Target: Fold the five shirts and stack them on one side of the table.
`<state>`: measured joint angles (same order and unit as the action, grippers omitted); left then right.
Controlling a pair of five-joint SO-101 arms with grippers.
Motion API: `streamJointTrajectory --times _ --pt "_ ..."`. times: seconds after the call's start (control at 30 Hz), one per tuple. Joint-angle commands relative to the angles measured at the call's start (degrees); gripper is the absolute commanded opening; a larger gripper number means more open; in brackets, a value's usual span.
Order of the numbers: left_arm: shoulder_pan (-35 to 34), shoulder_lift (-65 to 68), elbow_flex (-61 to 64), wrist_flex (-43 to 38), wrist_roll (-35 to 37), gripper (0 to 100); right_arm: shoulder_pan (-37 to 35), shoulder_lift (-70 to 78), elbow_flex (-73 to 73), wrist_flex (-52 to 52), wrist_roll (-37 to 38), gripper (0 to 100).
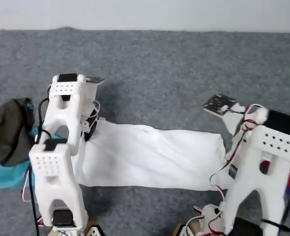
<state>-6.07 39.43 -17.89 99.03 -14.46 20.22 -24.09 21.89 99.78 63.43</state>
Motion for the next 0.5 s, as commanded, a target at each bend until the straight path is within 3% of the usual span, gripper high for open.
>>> streamJointTrajectory --times 0.0,0.23,0.33,0.47 --pt "7.91 -17.23 7.87 1.85 -0.53 1 6.37 -1.54 -0.26 -0.04 1.23 35.4" --pt "33.14 -32.53 15.78 1.76 0.88 1 19.38 -1.54 0.0 -0.22 11.6 35.4" --pt "41.14 -31.21 11.82 1.67 4.48 1 24.84 -1.54 0.0 -0.04 15.21 35.4" --pt "46.86 -23.56 -0.84 1.67 7.21 1 32.13 -1.27 0.09 -0.04 19.6 35.4"
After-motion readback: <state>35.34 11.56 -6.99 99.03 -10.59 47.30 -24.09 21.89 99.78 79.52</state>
